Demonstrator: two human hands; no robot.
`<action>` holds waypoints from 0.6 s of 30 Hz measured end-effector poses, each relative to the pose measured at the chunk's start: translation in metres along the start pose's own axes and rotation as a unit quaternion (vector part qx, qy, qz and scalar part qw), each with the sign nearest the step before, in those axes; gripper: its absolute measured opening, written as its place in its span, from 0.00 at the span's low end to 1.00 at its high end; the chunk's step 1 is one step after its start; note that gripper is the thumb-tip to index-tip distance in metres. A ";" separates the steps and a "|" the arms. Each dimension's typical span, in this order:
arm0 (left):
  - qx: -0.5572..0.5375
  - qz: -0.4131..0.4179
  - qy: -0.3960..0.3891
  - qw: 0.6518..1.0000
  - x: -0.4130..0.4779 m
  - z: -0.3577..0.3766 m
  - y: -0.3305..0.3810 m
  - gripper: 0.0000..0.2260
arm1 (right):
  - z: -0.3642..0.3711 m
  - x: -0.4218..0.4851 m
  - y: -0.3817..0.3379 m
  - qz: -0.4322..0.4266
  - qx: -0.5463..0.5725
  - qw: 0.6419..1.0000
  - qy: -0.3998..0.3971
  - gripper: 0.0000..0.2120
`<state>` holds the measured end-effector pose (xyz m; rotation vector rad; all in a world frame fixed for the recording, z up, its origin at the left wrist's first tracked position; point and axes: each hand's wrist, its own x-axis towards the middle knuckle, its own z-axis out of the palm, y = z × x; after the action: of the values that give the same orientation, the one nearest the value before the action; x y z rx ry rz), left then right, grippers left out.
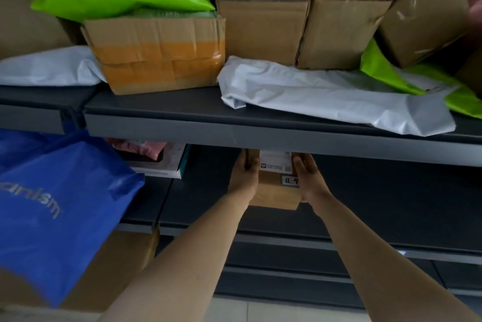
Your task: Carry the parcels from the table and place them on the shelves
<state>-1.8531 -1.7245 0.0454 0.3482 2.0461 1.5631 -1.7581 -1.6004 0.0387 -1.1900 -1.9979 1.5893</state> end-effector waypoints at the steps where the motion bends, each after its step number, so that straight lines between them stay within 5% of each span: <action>1: 0.028 0.015 0.032 0.999 -0.002 -0.002 0.003 0.24 | -0.003 -0.005 -0.002 -0.016 -0.002 1.000 0.019 0.18; 6: -0.096 0.038 0.061 0.993 -0.026 -0.026 0.019 0.18 | -0.011 -0.054 -0.011 -0.089 0.064 0.989 0.096 0.25; 18: -0.139 0.143 0.011 0.980 -0.183 -0.067 0.054 0.16 | -0.003 -0.227 -0.069 -0.149 0.170 0.972 0.062 0.26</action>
<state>-1.7459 -1.8555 0.1558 0.5378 1.8185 2.0045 -1.6474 -1.7743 0.1574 -0.7951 -1.6482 1.5770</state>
